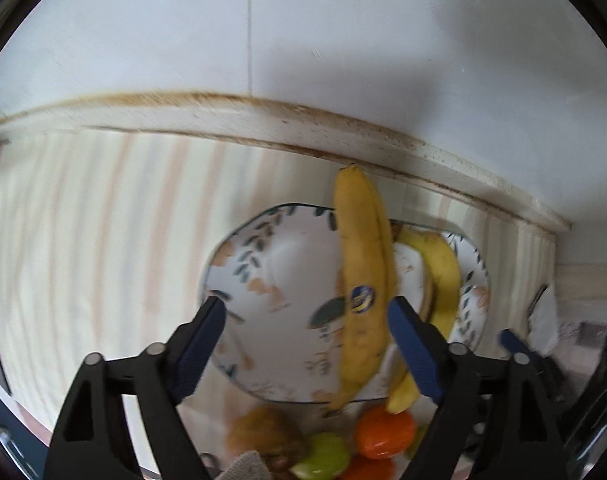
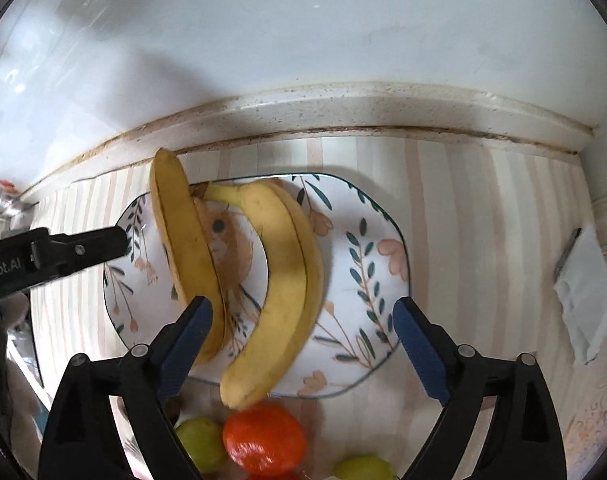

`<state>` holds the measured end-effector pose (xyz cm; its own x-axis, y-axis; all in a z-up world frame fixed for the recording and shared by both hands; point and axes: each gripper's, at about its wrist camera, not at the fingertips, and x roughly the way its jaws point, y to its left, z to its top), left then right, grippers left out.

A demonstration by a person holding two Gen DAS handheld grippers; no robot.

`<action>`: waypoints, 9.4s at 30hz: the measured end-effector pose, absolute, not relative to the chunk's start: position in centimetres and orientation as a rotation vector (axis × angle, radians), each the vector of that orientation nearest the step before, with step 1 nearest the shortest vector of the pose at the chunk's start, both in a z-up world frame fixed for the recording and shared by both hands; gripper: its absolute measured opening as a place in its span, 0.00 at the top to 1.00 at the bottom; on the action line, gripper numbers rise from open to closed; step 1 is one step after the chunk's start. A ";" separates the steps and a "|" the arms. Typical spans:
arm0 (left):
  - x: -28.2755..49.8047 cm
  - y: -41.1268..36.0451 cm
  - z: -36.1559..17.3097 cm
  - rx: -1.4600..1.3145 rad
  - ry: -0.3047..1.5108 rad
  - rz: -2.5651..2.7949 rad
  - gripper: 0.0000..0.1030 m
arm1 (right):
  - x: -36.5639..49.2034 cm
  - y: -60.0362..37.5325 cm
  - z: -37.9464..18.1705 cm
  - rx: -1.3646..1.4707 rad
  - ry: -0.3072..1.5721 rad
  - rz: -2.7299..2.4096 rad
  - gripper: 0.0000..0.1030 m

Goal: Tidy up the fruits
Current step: 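Lower both bananas onto the plate and open both grippers, then withdraw both grippers from the plate toward the remaining fruit, then grasp the red apple with the left gripper while the right grasps an orange, then lift the red apple and orange and carry both toward the plate, then lower the apple and orange onto the plate and open both grippers, then withdraw both grippers and move them toward the green apples, then grasp a green apple with the left gripper while the right grasps another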

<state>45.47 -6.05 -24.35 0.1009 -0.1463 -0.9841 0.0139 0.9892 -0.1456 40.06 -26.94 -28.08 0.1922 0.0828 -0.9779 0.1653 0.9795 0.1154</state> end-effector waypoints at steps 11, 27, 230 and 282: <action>39.2 -5.5 -20.2 0.035 1.283 -0.110 0.08 | 35.0 -25.9 -24.0 0.182 1.272 -0.081 0.07; 27.0 -5.0 -11.7 0.086 1.080 -0.132 0.08 | 22.5 -26.5 -14.2 0.163 1.061 -0.099 0.07; 29.7 -7.6 -16.2 0.073 1.020 -0.126 0.06 | 27.7 -28.2 -17.9 0.138 1.067 -0.076 0.08; 28.2 -11.2 -31.6 0.140 1.500 -0.379 0.34 | 21.5 -28.4 -34.1 0.410 1.443 0.039 0.36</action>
<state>28.18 -11.24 -31.57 0.0250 -0.1588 -0.9870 0.3296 0.9334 -0.1419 21.47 -28.40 -34.12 0.1393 0.2705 -0.9526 0.2185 0.9299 0.2960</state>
